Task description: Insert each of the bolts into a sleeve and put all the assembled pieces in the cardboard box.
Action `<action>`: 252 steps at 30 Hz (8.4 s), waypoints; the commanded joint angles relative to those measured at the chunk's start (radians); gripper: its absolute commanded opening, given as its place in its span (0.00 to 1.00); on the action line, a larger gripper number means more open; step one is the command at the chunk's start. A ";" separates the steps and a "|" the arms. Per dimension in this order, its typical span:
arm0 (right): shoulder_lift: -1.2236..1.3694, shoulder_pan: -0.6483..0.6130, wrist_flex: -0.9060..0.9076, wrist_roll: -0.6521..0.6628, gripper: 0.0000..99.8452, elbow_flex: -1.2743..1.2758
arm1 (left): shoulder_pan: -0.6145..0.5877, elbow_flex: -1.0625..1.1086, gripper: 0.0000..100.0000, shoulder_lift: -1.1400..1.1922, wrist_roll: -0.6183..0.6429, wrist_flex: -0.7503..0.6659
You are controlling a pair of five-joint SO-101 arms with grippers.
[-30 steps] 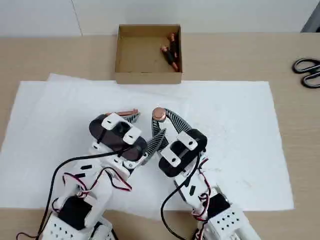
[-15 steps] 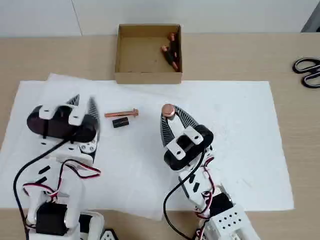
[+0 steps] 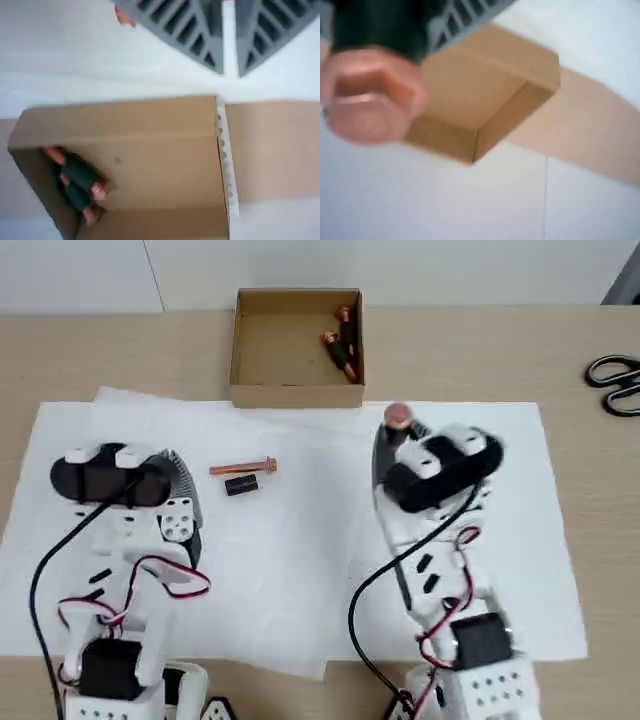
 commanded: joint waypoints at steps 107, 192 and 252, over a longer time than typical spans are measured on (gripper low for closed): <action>1.730 -0.150 1.277 0.192 0.19 -2.803 | 0.117 -0.007 0.01 -0.048 0.005 -0.051; 1.480 -0.203 0.585 -0.035 0.19 -0.612 | 0.115 0.079 0.01 -0.316 0.068 0.187; 1.075 0.124 0.842 0.198 0.20 -0.819 | 0.117 0.045 0.01 -0.318 0.068 0.190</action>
